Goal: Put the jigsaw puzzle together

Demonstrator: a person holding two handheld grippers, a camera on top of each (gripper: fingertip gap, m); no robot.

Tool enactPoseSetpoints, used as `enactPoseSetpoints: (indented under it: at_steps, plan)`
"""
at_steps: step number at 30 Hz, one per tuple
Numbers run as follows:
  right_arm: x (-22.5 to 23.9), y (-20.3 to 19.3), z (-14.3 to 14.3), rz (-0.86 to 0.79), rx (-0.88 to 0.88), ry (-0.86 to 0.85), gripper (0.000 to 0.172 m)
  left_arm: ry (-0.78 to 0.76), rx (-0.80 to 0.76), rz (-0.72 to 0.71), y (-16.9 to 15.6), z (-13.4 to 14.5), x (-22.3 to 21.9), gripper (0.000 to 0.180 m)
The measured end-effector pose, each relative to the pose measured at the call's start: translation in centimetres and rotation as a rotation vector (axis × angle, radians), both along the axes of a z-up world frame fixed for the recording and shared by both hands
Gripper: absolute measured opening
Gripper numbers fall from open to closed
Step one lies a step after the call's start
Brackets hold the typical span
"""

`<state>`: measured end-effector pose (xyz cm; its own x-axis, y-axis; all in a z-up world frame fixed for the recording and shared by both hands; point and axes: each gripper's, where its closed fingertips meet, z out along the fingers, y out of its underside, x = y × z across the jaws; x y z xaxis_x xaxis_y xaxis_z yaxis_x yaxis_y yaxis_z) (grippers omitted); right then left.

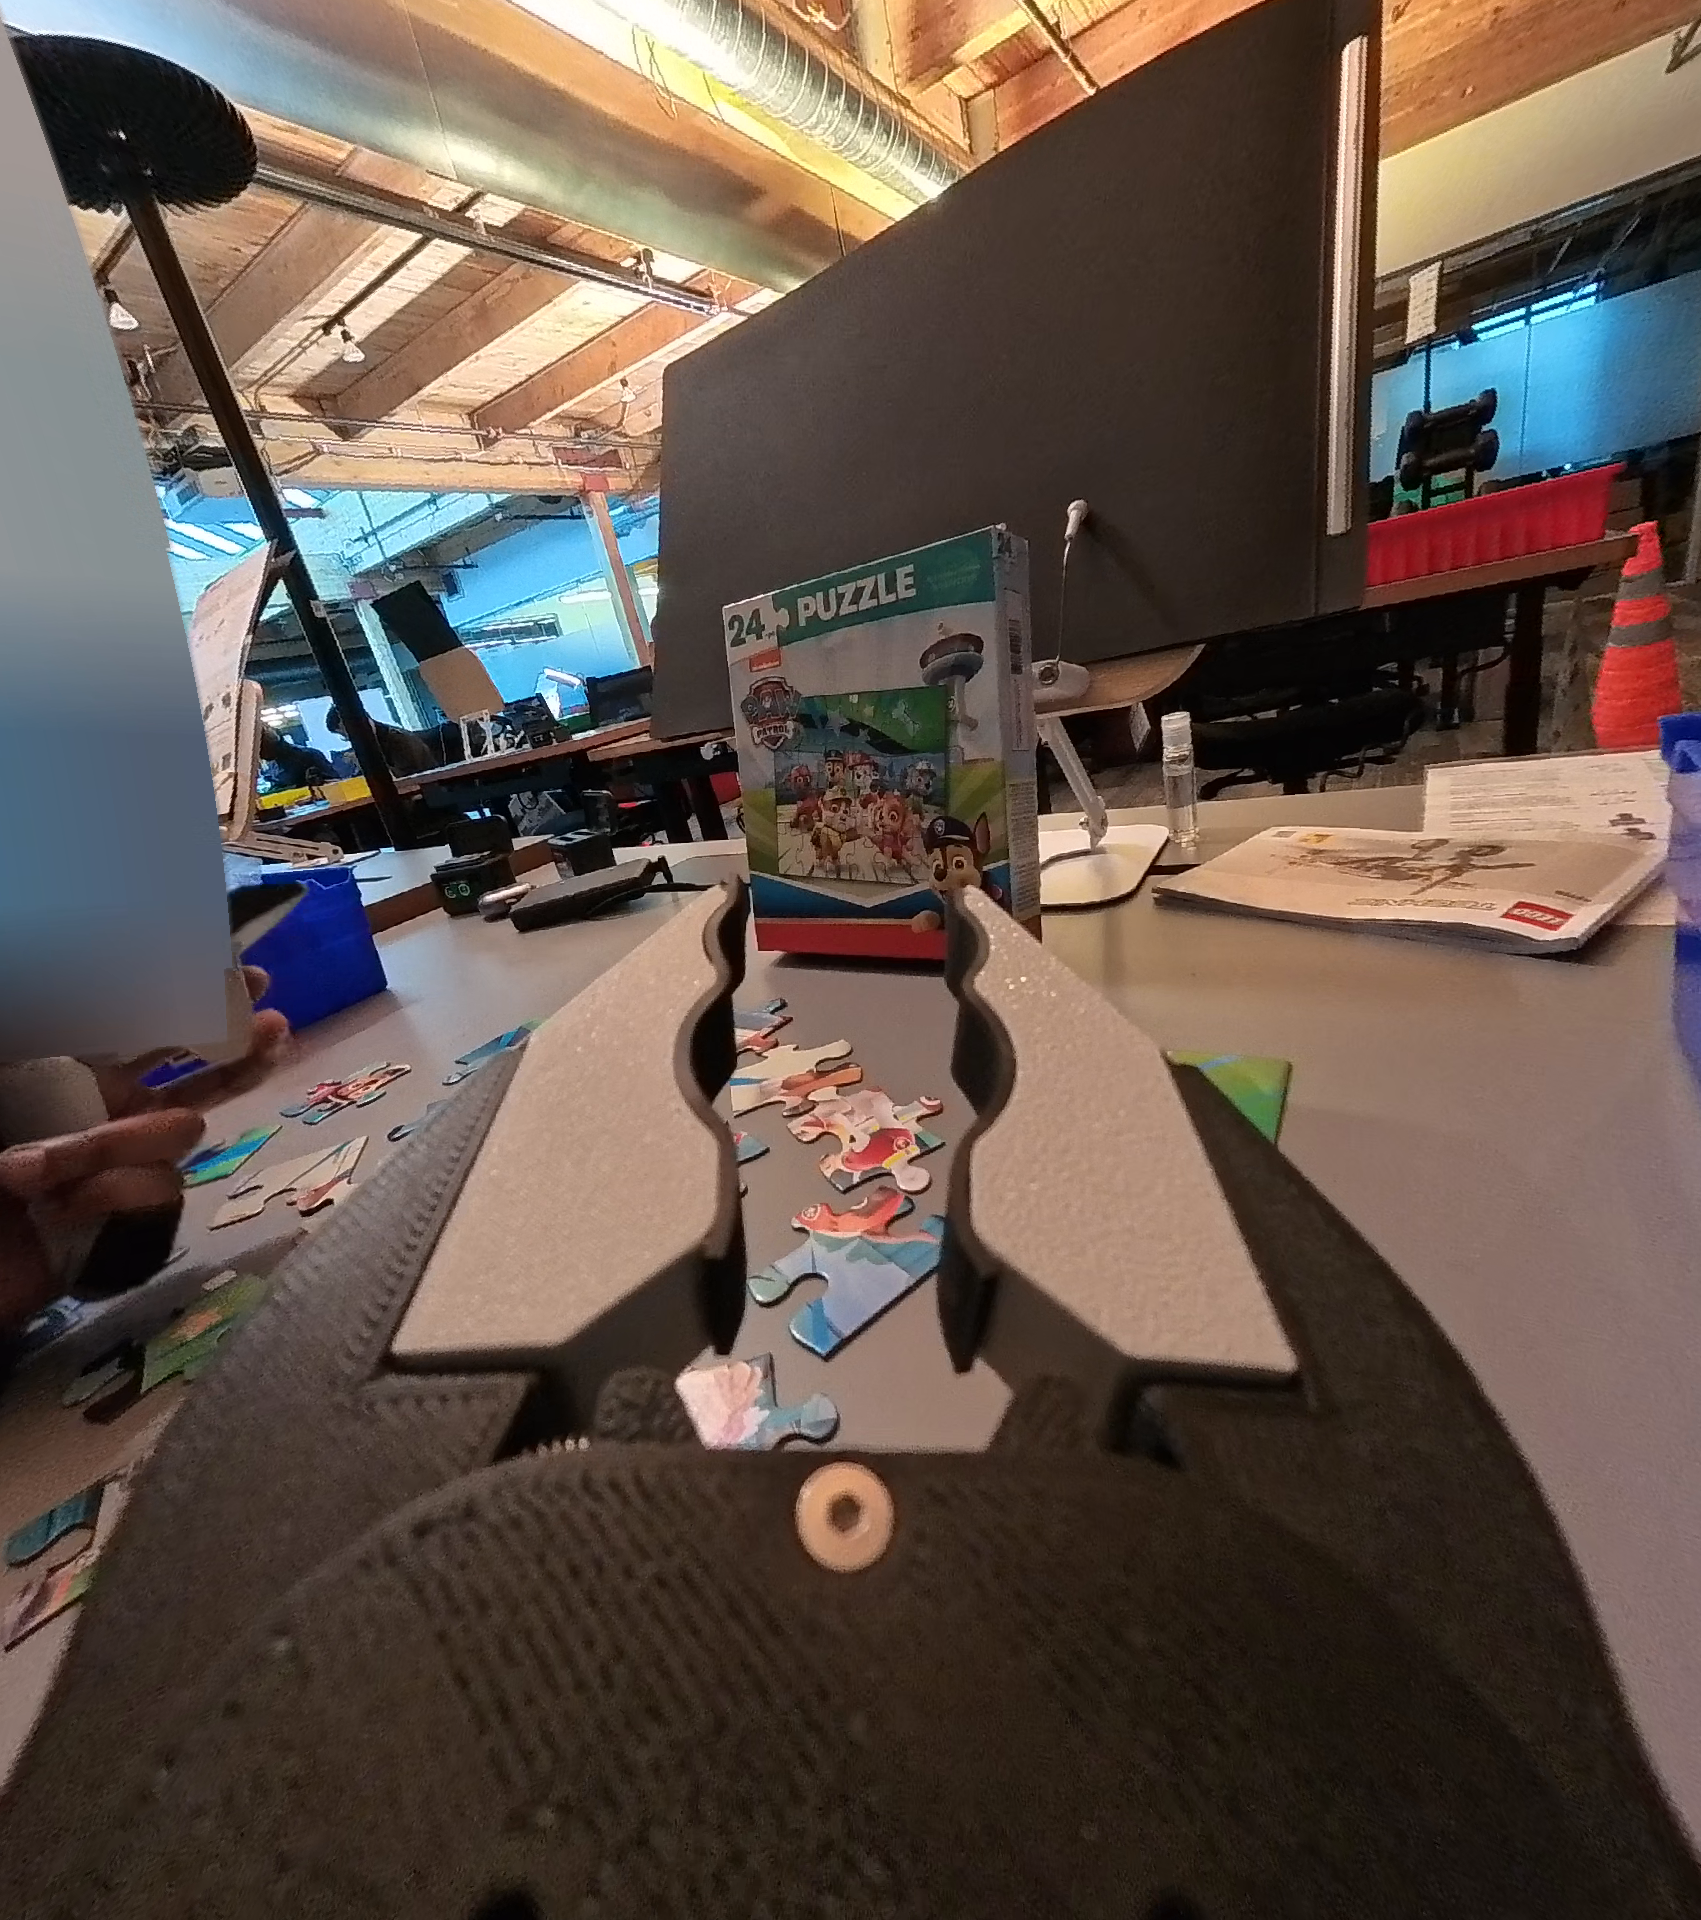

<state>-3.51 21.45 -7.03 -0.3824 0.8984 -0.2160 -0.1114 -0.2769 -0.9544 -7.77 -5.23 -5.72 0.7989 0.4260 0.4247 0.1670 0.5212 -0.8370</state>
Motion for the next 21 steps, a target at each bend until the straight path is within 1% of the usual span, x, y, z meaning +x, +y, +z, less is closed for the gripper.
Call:
enactPoseSetpoints:
  at_steps: [2, 4, 7, 10, 13, 15, 17, 19, 21]
  plan:
    - [0.0, 0.1, 0.0, -0.002, -0.004, 0.001, 0.036, 0.014, -0.004, 0.060, -2.0, 0.7, -0.2, 0.059]
    - [0.0, 0.2, 0.0, -0.001, -0.011, 0.001, 0.036, 0.016, -0.035, 0.140, -4.6, 1.5, -0.6, 0.058]
    - [-0.2, 0.0, -0.1, 0.009, -0.016, -0.007, 0.037, 0.018, -0.123, 0.213, -7.0, 2.4, -0.4, 0.058]
    - [-0.4, -0.2, -0.2, 0.013, -0.004, -0.014, 0.037, 0.015, -0.221, 0.268, -7.7, 1.5, -0.1, 0.058]
    - [-0.5, -0.4, -0.2, 0.010, 0.014, -0.013, 0.040, -0.061, -0.240, 0.260, -8.3, -0.1, -0.2, 0.063]
    - [-0.5, -0.5, -0.2, 0.009, 0.026, -0.012, 0.042, -0.103, -0.207, 0.272, -10.0, 0.0, -0.3, 0.064]
    - [-0.5, -0.7, -0.2, 0.010, 0.037, -0.010, 0.043, -0.124, -0.192, 0.319, -12.3, 0.5, -0.3, 0.064]
    - [-0.5, -0.8, -0.3, 0.010, 0.047, -0.011, 0.044, -0.146, -0.236, 0.367, -14.0, 0.3, -0.1, 0.064]
    - [-0.6, -1.0, -0.3, 0.013, 0.051, -0.014, 0.044, -0.176, -0.329, 0.404, -15.0, -0.5, 0.2, 0.067]
